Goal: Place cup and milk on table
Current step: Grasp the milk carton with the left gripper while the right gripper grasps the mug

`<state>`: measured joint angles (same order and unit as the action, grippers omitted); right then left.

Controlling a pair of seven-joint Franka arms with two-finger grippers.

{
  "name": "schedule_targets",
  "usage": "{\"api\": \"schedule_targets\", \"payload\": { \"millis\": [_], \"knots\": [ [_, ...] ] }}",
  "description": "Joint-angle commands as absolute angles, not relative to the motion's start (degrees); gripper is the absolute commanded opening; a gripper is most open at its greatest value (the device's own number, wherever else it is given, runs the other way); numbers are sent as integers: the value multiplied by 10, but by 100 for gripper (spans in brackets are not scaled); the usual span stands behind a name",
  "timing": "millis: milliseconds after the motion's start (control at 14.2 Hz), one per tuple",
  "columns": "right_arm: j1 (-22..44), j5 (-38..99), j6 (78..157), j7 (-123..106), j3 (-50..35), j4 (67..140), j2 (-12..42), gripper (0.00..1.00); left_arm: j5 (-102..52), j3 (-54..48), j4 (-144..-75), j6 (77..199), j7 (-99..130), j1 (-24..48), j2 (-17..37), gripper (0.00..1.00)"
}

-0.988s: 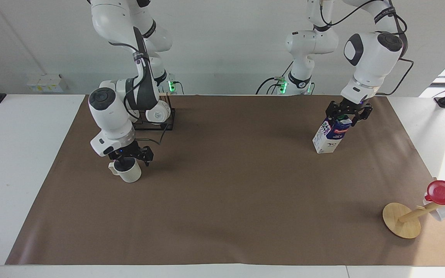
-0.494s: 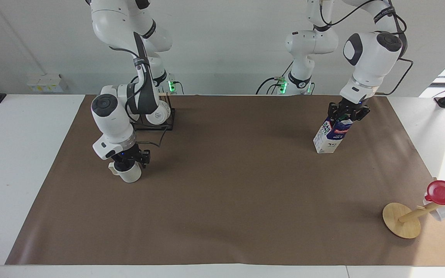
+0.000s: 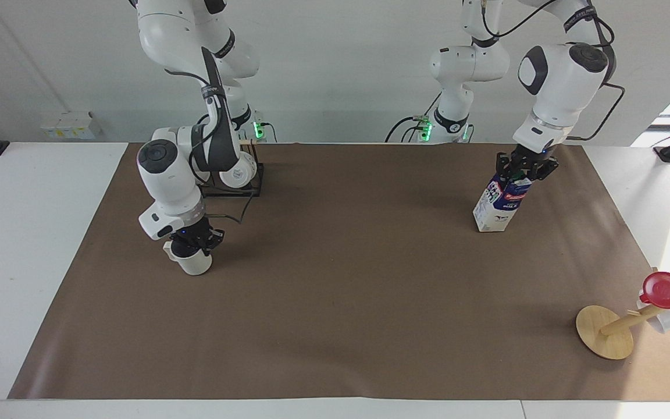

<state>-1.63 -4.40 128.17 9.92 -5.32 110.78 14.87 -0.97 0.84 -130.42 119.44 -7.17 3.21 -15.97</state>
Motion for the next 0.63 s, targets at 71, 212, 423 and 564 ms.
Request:
{"api": "schedule_targets", "payload": {
  "millis": [71, 212, 423, 564],
  "knots": [
    [2, -61, 1256, 119, -62, 1071, 145, 0, -3, 9, -1269, 1175, -71, 33, -156, 50],
    [31, -62, 1229, 141, -62, 1040, 147, 0, -3, 9, -1257, 1173, -69, 33, -155, 50],
    [79, -58, 1199, 148, -61, 1004, 151, 0, -3, 8, -1225, 1137, -50, 34, -144, 50],
    [90, -50, 1198, 147, -62, 1005, 152, 0, -3, 5, -1206, 1120, -37, 35, -137, 51]
  ]
}}
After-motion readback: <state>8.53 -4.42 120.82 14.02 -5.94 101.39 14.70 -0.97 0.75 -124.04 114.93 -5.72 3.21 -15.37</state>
